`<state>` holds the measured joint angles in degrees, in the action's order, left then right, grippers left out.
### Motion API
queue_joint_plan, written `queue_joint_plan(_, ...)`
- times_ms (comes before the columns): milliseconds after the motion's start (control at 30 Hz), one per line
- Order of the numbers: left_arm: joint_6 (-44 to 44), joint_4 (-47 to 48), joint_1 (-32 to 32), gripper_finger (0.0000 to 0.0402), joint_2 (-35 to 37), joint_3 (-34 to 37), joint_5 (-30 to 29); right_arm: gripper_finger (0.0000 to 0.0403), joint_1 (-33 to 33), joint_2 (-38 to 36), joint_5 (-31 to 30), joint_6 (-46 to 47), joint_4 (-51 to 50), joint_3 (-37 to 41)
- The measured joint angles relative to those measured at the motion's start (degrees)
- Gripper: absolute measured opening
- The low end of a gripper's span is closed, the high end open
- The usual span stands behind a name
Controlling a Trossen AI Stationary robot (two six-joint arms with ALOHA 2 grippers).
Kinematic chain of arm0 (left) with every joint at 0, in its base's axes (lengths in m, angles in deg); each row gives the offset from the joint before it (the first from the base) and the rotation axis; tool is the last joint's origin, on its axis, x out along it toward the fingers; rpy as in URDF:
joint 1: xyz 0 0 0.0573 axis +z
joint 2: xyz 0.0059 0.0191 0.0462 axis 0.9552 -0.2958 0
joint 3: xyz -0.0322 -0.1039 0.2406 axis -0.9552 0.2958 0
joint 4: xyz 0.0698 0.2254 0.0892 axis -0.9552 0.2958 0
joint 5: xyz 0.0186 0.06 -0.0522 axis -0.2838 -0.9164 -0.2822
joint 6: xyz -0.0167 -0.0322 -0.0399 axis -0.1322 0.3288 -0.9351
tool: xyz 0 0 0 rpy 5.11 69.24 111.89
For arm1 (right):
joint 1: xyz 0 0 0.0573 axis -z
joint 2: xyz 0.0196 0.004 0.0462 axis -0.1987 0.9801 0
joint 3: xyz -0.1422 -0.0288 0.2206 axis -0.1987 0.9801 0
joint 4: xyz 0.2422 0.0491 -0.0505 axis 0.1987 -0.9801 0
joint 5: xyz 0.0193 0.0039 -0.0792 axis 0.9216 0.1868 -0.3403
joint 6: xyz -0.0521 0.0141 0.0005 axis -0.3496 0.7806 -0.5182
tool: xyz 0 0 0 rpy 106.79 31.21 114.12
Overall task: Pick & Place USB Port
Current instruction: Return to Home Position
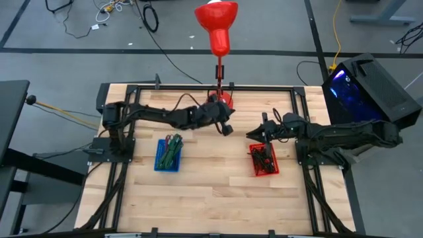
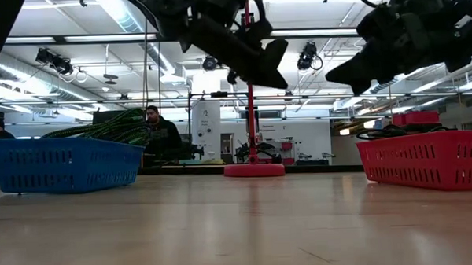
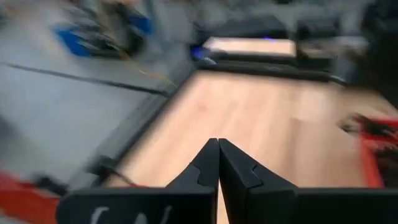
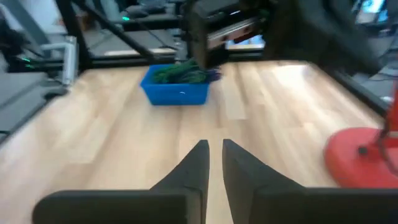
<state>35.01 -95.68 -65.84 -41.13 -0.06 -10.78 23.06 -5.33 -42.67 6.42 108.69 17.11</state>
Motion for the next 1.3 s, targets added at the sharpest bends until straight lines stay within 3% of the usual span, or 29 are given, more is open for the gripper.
queue_joint_plan(167,-3.6,0.7,3.2,0.0007,-0.2,0.0,14.2,0.0047,2.6,0.0,-1.0,-3.5,1.6,0.0)
queue_joint_plan(300,-3.1,4.4,3.3,0.0012,0.0,0.0,16.3,0.0047,6.5,-0.1,0.3,-4.1,1.9,0.0)
queue_joint_plan(500,-0.9,10.1,3.3,0.001,2.0,0.0,24.7,0.0047,13.8,-0.1,9.0,-4.5,1.0,1.9)
queue_joint_plan(700,0.8,15.9,3.9,0.0008,8.2,1.8,26.5,0.0047,18.8,-0.9,14.9,1.3,13.3,9.7)
queue_joint_plan(767,0.2,15.3,4.7,0.0011,11.8,5.8,26.5,0.0047,19.2,-1.4,15.7,3.4,19.7,12.9)
queue_joint_plan(1133,-7.7,-10.0,5.9,0.001,46.1,44.6,22.8,0.0047,19.5,-2.0,16.7,4.3,18.4,13.3)
queue_joint_plan(1300,-12.1,-13.2,3.7,0.0008,58.4,54.5,23.1,0.0047,19.4,-2.0,14.8,4.6,19.9,13.3)
